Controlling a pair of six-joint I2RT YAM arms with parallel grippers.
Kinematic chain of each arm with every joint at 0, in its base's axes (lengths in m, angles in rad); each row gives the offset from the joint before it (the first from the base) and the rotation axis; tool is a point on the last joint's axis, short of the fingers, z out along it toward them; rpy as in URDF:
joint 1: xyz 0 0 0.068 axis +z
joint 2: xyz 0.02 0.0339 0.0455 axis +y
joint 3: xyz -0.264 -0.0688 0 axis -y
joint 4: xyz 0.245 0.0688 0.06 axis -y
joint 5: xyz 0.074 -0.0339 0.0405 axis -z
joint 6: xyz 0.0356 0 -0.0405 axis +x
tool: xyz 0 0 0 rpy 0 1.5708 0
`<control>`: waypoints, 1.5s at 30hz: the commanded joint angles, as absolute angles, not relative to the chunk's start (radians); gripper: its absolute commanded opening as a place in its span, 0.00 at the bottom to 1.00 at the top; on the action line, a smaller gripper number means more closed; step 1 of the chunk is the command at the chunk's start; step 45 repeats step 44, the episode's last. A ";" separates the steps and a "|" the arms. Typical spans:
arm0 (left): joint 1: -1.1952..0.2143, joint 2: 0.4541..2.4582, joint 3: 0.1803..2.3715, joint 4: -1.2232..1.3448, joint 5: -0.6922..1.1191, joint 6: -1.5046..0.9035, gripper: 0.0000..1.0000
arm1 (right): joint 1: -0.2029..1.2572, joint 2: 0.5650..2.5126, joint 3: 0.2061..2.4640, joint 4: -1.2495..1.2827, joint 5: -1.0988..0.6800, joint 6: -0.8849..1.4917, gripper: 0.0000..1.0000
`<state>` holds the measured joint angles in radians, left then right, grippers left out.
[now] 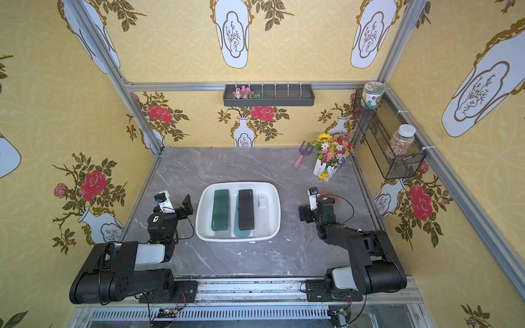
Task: Put the pencil case into the storage box
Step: Reset both arms
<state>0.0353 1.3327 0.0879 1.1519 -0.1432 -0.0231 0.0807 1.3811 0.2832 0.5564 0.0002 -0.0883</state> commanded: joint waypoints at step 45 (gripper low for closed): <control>0.037 1.333 0.083 1.174 -0.148 -0.020 1.00 | 0.003 1.435 0.242 0.890 0.010 0.007 0.97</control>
